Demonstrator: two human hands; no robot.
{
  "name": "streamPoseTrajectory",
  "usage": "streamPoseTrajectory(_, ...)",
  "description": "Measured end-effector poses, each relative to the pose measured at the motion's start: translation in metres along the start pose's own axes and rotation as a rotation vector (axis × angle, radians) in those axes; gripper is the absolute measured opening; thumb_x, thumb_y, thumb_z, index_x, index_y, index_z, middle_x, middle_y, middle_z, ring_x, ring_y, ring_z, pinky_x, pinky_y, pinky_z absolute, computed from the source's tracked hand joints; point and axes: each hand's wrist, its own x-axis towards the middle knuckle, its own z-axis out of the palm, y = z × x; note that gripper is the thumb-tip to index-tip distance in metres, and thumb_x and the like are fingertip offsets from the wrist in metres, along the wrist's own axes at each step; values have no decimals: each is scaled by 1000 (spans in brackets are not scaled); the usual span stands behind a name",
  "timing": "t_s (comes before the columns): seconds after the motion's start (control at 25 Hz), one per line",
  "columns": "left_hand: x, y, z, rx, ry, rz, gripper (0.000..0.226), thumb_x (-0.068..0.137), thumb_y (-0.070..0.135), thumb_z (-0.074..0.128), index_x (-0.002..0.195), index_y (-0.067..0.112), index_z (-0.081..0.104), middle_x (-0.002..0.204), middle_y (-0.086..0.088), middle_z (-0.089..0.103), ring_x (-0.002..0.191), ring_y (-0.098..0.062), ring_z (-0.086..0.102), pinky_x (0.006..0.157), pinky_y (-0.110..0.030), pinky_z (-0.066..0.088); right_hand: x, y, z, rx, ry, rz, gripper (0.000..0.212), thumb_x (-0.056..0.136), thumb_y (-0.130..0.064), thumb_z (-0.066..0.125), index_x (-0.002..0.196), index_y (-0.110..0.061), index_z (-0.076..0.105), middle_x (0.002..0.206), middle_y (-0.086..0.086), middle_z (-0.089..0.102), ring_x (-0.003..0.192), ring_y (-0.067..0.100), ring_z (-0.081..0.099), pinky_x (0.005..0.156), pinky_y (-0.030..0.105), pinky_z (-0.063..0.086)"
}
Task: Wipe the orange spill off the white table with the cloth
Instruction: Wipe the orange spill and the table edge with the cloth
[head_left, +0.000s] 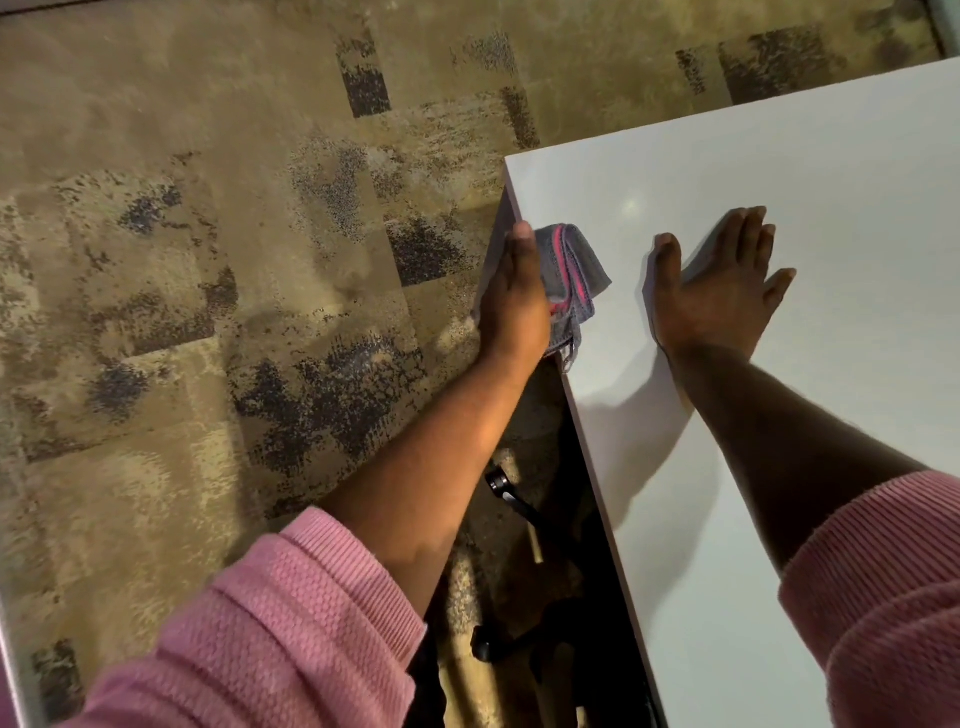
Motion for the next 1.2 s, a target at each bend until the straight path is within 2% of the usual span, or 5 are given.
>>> streamPoseTrajectory(0.16,-21,-16,18,132,34,47,72,103,47,51,162,21,19,153,-14,49,129,-28,57,87,-17,46,-1,1,-2,7,4,3,89,99,-67,27,164,-7,19,173,10,15,160,26,11,127,59,5)
streamPoseTrajectory(0.36,-111,-75,44,133,142,115,74,100,61,34,158,14,28,154,-12,48,141,-21,47,116,-32,40,0,-1,-2,4,-4,7,89,99,-67,28,164,-7,18,174,9,14,161,24,9,127,58,4)
streamPoseTrajectory(0.6,-201,-129,66,220,159,74,74,103,65,26,163,23,16,164,-2,35,148,-13,39,116,-36,41,-4,-1,-1,2,-4,4,89,98,-67,28,164,-8,19,174,9,14,161,24,10,128,57,4)
streamPoseTrajectory(0.88,-64,-59,48,191,289,221,72,106,52,29,158,1,26,153,-24,47,135,-35,54,108,-41,49,-1,-2,1,-27,15,-12,88,99,-67,26,164,-7,20,173,10,16,160,25,12,127,58,7)
streamPoseTrajectory(1.2,68,4,25,247,272,244,52,107,34,36,152,8,36,150,-15,49,135,-32,51,111,-49,44,-2,2,4,-21,11,-10,89,99,-67,27,163,-6,21,172,12,18,159,27,15,126,60,8)
